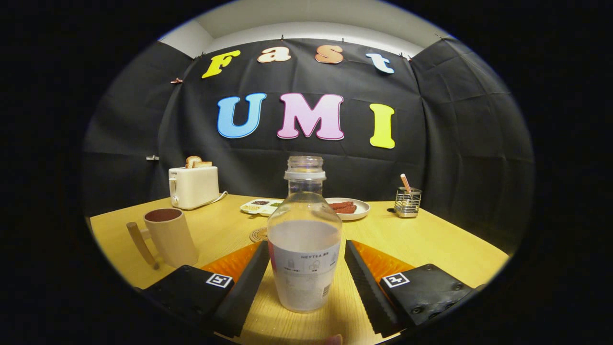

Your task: Take the bottle from table, then pour the juice into the cup, finally place the bottle on the coaster

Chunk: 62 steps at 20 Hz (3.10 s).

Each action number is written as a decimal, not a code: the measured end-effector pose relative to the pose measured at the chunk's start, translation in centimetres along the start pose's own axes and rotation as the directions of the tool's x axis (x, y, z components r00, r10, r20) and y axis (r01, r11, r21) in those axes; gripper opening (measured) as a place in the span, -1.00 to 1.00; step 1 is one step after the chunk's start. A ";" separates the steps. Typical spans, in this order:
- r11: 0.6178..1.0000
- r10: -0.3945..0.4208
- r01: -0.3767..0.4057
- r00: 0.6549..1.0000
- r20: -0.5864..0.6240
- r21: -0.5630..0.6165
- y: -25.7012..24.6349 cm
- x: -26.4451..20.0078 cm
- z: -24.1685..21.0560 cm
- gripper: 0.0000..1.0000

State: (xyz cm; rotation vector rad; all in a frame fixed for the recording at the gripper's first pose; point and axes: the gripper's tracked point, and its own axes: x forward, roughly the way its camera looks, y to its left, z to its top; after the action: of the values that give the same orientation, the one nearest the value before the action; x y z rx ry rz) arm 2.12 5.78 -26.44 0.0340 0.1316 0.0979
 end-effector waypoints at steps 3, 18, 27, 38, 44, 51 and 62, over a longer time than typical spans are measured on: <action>1.000 -0.023 0.024 0.999 -0.034 0.005 -0.3 0.2 -0.1 0.58; 0.831 -0.147 0.097 0.988 -0.048 -0.548 -0.3 1.3 11.5 0.42; 0.530 -0.114 0.049 0.993 -0.013 -0.847 5.6 2.1 12.5 0.41; 0.259 -0.001 -0.062 0.998 -0.064 -0.964 11.0 2.2 7.9 0.40; 0.135 0.041 -0.079 0.996 -0.074 -0.988 12.7 2.9 6.4 0.41; -0.005 0.049 -0.095 0.994 -0.095 -0.995 13.0 4.1 4.7 0.40; -0.102 0.041 -0.088 0.995 -0.093 -0.991 12.3 5.7 4.1 0.40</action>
State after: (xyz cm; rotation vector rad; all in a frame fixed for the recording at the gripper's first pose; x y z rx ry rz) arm 7.07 18.50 -22.60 -1.6284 0.0511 0.2918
